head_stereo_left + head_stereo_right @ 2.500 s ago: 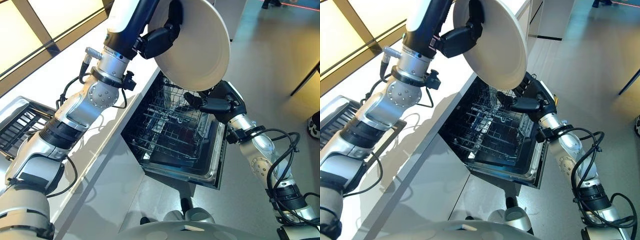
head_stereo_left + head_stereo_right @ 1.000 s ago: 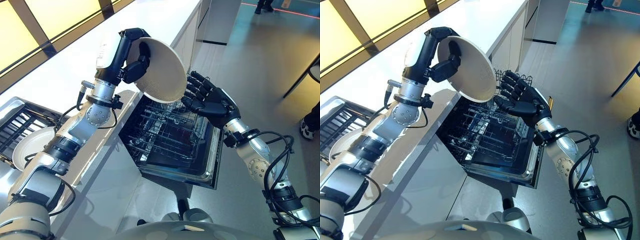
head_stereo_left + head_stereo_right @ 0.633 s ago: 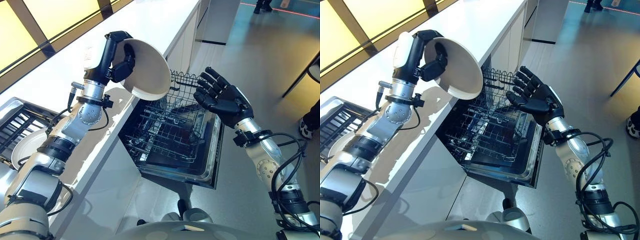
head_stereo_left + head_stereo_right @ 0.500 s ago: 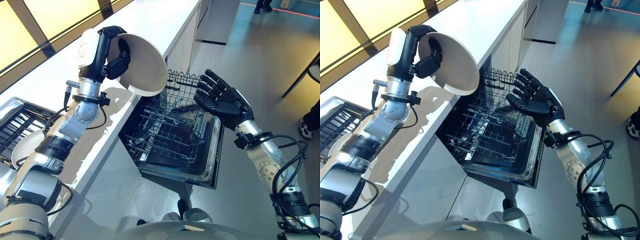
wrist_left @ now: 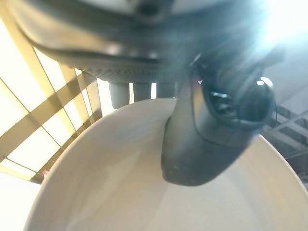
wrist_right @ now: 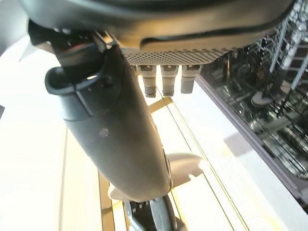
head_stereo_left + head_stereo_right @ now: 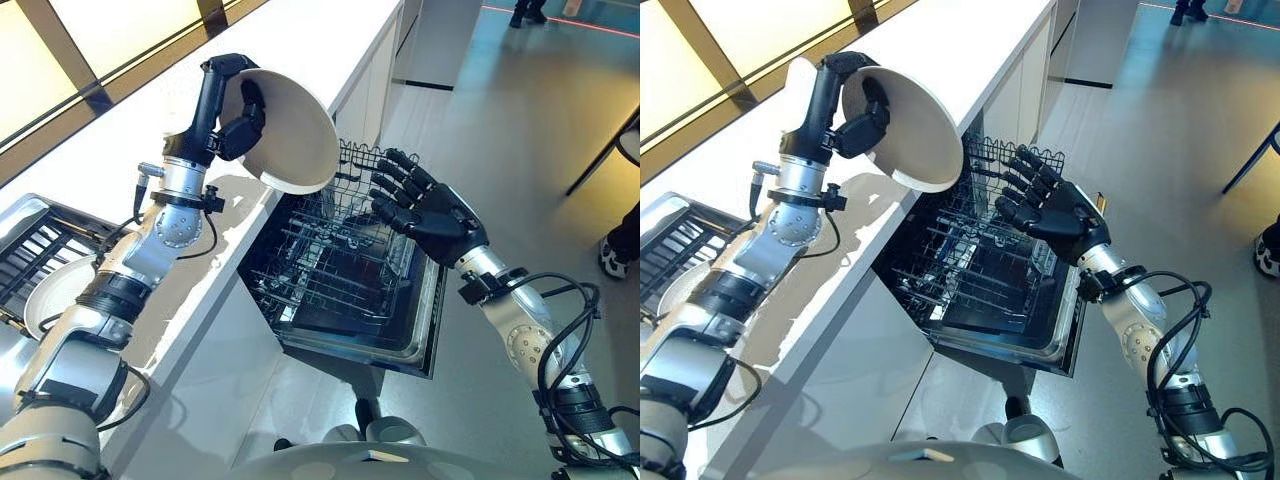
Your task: Pick up plates and place into dishwasher.
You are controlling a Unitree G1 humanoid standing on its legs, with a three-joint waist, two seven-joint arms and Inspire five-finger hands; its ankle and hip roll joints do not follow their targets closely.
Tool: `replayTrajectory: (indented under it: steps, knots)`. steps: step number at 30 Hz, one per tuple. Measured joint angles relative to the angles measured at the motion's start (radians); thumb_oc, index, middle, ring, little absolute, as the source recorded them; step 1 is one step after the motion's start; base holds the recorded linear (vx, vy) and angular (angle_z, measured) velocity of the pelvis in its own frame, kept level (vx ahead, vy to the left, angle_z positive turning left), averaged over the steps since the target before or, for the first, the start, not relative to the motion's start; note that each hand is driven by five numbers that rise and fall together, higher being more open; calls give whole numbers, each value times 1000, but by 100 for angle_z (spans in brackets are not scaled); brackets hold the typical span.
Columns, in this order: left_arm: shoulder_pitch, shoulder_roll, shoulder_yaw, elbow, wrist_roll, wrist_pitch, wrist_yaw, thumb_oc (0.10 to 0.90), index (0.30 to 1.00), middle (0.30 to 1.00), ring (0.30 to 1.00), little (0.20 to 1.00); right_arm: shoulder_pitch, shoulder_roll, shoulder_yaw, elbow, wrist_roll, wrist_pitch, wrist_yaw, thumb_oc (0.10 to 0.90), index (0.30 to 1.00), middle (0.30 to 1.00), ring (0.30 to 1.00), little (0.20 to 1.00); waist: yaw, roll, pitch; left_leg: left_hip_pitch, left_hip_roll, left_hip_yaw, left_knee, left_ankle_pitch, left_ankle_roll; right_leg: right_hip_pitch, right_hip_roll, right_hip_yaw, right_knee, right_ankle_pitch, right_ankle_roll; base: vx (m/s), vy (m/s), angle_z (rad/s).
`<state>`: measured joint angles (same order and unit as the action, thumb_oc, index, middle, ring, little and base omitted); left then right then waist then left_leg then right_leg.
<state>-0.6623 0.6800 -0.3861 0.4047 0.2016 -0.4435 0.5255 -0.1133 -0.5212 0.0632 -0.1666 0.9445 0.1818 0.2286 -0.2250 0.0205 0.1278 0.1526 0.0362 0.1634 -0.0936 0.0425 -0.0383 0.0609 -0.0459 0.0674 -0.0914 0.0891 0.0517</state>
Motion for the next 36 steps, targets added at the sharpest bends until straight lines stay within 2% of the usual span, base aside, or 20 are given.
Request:
replayTrajectory:
  steps: [15,31,32,33,34,35,36]
  knots:
    - [6,-122,-22,14,37,-3,36,100,300,300,300,200,-77,59,56,-34,28,0,-31,800,900,900,900,900,2,-1,0,3,1,4,1,0,0,1,1,2,0,0,0,0,0,0]
    - [38,-169,-53,23,36,-20,38,100,300,300,300,200,-77,73,70,-34,56,18,-70,800,900,900,900,900,1,-14,-3,14,2,8,0,0,-1,10,2,4,0,0,0,0,0,0]
    - [38,-178,-53,32,35,-23,38,100,300,300,300,200,-77,73,70,-34,56,18,-75,501,644,644,644,601,2,-15,-3,14,2,7,0,0,-1,11,2,4,0,0,0,0,0,0]
    - [38,-186,-53,42,33,-24,39,100,300,300,300,200,-77,73,70,-33,56,18,-80,270,446,446,446,370,2,-15,-3,15,2,7,0,0,-1,12,2,4,0,0,0,0,0,0]
    - [39,-193,-54,46,32,-24,39,100,300,300,300,200,-77,73,70,-33,56,18,-87,270,446,446,446,370,2,-15,-3,15,2,7,0,0,-1,12,2,4,0,0,0,0,0,0]
    - [39,-197,-54,46,32,-24,38,100,300,300,300,200,-77,73,70,-33,56,18,-94,100,300,300,300,200,2,-15,-3,15,2,7,0,0,-1,12,2,4,0,0,0,0,0,0]
    - [39,-199,-55,46,32,-24,38,100,300,300,300,200,-77,73,70,-33,56,18,-96,100,300,300,300,200,2,-15,-3,15,2,7,0,0,-1,12,2,4,0,0,0,0,0,0]
